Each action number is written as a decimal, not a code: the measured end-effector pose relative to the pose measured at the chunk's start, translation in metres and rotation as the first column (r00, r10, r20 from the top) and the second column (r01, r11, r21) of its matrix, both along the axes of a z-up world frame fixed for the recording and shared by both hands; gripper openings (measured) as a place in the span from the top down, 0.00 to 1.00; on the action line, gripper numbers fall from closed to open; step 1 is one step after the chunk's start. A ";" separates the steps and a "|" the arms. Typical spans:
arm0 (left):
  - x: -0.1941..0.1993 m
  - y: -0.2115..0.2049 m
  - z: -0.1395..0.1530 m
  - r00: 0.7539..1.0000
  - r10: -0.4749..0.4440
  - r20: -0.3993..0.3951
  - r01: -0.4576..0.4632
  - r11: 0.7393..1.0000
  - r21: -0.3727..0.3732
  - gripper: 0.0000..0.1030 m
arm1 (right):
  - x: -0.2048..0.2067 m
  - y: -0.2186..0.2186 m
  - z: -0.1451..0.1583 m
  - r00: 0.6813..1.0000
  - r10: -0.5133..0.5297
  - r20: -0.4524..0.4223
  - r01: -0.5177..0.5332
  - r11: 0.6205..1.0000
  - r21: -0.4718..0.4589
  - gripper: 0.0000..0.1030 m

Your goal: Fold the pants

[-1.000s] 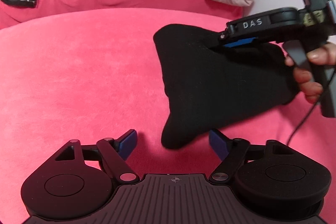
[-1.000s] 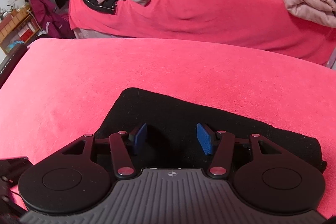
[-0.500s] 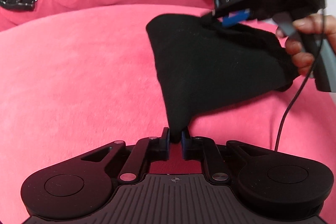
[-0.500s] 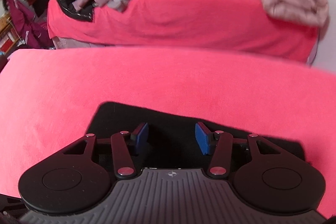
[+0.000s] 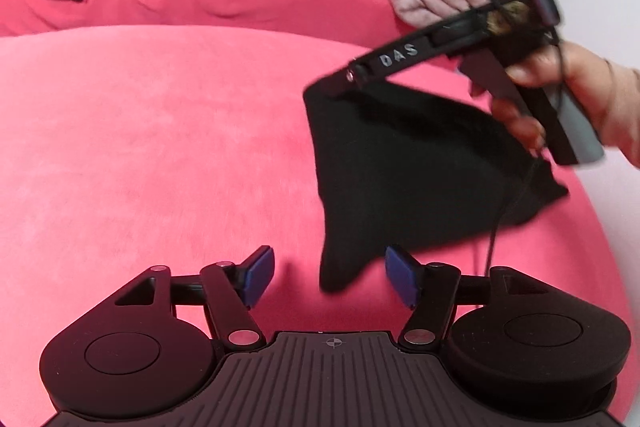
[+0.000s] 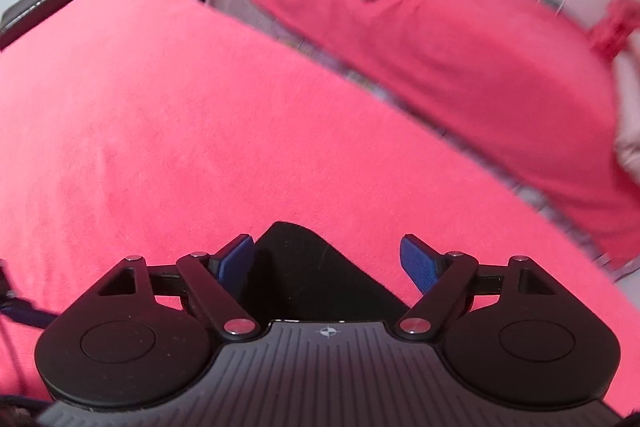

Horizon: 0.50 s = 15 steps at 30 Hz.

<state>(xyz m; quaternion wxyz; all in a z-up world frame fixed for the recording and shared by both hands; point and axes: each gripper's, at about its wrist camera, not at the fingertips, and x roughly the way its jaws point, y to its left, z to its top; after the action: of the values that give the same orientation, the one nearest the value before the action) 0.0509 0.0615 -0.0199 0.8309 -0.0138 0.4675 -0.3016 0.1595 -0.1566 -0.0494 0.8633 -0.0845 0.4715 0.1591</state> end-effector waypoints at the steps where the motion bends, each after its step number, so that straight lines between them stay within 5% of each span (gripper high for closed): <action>1: 0.007 -0.005 -0.003 1.000 0.009 -0.012 -0.009 1.000 -0.014 0.00 | 0.004 0.001 -0.002 0.999 0.006 -0.038 -0.005 1.000 0.021 0.25; 4: 0.025 -0.019 -0.021 0.995 0.009 -0.098 -0.013 0.999 -0.047 0.00 | 0.008 0.006 -0.007 0.995 0.023 -0.097 -0.020 0.999 0.036 0.40; 5: 0.027 -0.022 -0.026 0.992 0.002 -0.125 -0.009 0.998 -0.062 0.00 | 0.009 0.008 -0.008 0.994 0.039 -0.102 -0.035 0.998 0.045 0.59; 8: 0.021 -0.030 -0.028 0.995 0.002 -0.104 -0.007 0.999 -0.043 0.02 | 0.005 0.014 -0.004 0.996 0.065 -0.059 -0.064 0.998 0.029 0.82; 15: 0.014 -0.041 -0.023 0.999 -0.013 -0.034 0.013 1.000 0.011 0.05 | 0.010 -0.015 -0.018 0.994 -0.098 -0.039 0.102 0.987 0.123 0.88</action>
<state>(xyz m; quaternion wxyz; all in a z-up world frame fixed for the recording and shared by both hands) 0.0648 0.0208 -0.0430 0.8209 -0.0110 0.4833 -0.3041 0.1697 -0.1712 -0.0670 0.8660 -0.0037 0.4782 0.1462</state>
